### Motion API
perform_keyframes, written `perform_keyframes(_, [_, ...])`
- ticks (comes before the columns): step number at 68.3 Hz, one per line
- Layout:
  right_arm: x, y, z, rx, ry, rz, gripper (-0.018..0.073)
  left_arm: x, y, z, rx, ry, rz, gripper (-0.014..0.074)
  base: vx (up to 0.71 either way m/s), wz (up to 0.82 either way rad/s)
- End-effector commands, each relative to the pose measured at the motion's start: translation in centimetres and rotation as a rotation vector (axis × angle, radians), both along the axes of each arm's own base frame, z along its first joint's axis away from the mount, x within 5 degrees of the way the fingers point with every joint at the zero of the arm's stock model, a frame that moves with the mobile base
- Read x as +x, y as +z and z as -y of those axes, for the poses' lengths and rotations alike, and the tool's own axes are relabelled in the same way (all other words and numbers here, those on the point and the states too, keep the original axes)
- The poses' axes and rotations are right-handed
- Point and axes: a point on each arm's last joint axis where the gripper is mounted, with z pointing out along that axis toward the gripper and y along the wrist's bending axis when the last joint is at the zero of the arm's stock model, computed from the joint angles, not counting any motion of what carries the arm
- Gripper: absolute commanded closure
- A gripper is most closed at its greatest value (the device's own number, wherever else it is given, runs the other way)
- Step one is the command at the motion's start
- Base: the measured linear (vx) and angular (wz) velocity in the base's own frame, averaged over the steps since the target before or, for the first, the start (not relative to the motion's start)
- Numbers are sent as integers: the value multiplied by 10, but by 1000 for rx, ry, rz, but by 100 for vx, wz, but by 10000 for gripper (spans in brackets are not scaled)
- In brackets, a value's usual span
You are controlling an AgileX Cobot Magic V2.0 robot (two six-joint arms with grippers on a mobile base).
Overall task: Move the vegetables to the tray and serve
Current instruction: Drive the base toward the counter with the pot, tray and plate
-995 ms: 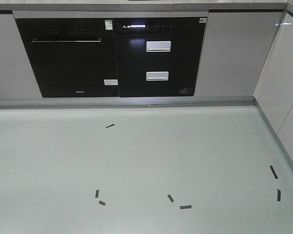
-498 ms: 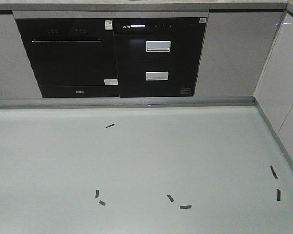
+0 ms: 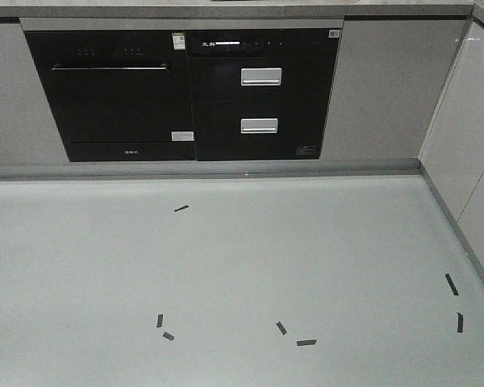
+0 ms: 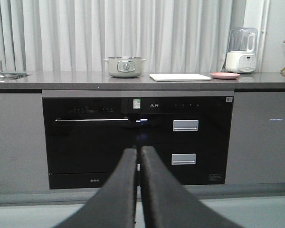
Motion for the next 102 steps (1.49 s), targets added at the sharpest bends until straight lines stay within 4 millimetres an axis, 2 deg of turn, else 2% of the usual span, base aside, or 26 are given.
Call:
perform_keyframes(1, [0, 4, 0, -4, 0, 63, 566, -1, -1, 0, -19, -1, 61, 604, 0, -1])
perform_keyframes(102, [0, 4, 0, -4, 0, 63, 566, -1, -1, 0, -19, -1, 61, 604, 9, -4])
